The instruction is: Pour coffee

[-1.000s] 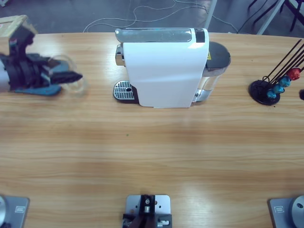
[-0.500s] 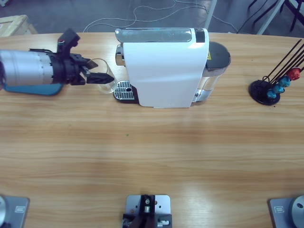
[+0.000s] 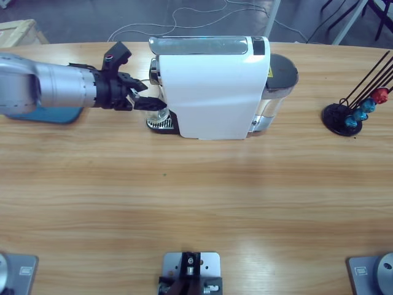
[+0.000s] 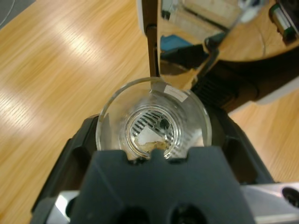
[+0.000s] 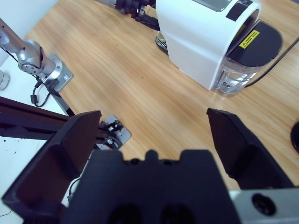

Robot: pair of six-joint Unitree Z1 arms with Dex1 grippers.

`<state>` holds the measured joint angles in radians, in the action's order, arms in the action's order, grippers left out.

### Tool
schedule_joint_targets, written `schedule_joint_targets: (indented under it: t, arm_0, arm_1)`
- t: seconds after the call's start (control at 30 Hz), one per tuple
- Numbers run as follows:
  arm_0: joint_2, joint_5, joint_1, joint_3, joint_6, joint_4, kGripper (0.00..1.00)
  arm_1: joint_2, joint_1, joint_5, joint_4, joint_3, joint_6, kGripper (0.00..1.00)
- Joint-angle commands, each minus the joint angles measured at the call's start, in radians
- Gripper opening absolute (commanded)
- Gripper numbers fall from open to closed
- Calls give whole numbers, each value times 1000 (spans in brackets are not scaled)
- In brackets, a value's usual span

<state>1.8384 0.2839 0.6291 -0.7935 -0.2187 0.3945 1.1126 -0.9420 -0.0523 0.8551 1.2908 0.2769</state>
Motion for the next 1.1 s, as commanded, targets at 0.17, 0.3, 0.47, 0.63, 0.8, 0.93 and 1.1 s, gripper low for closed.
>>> schedule_joint_targets:
  t: [0.17, 0.3, 0.47, 0.63, 0.8, 0.93, 1.1]
  arm_0:
    - [39, 11, 31, -15, -2, 12, 982]
    - [7, 6, 40, -8, -2, 10, 982]
    - [-83, -28, 40, 20, -8, -5, 982]
    - [-182, -29, 41, 49, -7, -58, 982]
    - [-286, -46, 47, 124, -7, -125, 982]
    - [-438, -73, 59, 218, 36, -231, 982]
    - [-781, -69, 80, 88, 271, -659, 970]
  arm_1:
    - [-46, 11, -29, 13, -29, -13, 1000]
    - [-49, 11, -43, -10, -57, -2, 1000]
    - [-49, 11, -43, -20, -58, 7, 1000]
    - [-28, 11, -57, -48, -61, 16, 1000]
    - [6, 11, -68, -87, -50, 17, 1000]
    - [1, 11, -28, -111, -41, 27, 1000]
    - [1, 11, 11, -80, 8, 13, 1000]
